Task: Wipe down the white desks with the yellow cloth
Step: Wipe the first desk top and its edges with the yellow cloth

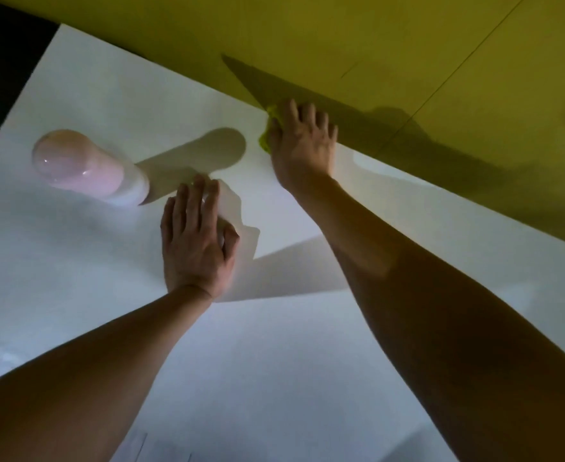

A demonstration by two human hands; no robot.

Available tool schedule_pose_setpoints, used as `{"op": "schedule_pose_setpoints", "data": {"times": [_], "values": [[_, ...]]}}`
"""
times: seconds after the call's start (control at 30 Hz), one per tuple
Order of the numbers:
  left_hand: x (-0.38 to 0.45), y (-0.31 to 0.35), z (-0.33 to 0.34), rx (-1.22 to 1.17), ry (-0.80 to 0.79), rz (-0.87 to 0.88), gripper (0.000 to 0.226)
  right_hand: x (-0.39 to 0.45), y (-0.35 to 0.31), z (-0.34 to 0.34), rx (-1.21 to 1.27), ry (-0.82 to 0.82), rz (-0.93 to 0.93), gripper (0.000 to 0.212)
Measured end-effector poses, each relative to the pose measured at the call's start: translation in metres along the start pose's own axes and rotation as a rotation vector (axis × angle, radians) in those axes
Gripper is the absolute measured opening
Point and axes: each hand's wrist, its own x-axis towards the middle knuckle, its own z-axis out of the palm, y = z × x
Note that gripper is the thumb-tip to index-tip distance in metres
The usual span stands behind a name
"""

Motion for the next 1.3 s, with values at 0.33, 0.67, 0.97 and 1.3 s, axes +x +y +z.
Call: {"op": "schedule_pose_setpoints", "data": {"times": [0.33,0.67,0.97,1.3], "values": [[-0.004,-0.001,0.004,-0.010,0.024,0.028,0.065,-0.065,0.112,-0.040,-0.025,0.081,0.110,0.046],[-0.029,0.065,0.007,-0.110,0.029,0.117,0.064,-0.099,0.181,-0.070,-0.086,0.085,0.210,0.048],[-0.100,0.199,0.020,-0.021,-0.225,0.340,0.075,-0.049,0.127,-0.054,-0.019,-0.104,-0.107,0.042],[-0.101,0.200,0.027,-0.036,-0.183,0.335,0.079,-0.144,0.291,-0.116,-0.035,0.009,0.042,0.049]]}}
